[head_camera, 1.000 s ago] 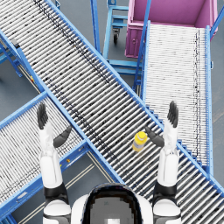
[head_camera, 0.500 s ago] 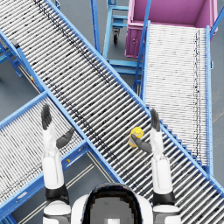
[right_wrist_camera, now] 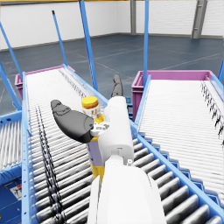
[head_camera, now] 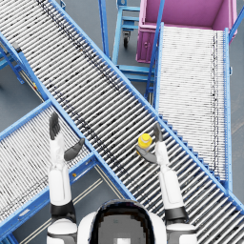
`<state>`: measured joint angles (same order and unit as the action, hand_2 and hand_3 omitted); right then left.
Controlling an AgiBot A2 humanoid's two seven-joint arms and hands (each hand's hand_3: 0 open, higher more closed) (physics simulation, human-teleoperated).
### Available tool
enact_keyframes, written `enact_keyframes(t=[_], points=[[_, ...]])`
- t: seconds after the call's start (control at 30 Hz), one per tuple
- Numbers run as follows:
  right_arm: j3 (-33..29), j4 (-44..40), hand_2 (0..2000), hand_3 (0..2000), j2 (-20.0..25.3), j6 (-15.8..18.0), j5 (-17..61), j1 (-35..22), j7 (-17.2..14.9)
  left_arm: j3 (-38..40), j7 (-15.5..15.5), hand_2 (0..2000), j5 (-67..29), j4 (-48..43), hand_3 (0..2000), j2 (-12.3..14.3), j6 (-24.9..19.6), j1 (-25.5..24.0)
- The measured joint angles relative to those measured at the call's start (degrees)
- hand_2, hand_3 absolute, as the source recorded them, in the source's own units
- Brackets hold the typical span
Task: Pick up the oil and place it on the left assembly line, put the cola on the right, and keep Sprite still
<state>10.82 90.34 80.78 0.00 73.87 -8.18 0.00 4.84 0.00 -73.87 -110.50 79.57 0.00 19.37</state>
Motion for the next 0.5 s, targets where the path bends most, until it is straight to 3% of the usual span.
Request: enact_keyframes(t=[0.43,0.47,0.5], points=[[4.4,-26.7,0,0,5.0,0.0,0.0,-11.2,0.0,0.6,0.0,0,0.0,5.0,0,0.5,0.0,1.0],[4.8,-28.2,1361,327,5.3,0.0,0.0,-11.9,0.0,0.7,0.0,0,0.0,5.1,0,0.5,0.0,1.0],[4.9,-29.5,2000,653,5.4,2.0,0.1,-12.6,0.1,0.7,0.0,0,0.0,5.1,0,0.6,0.0,1.0]])
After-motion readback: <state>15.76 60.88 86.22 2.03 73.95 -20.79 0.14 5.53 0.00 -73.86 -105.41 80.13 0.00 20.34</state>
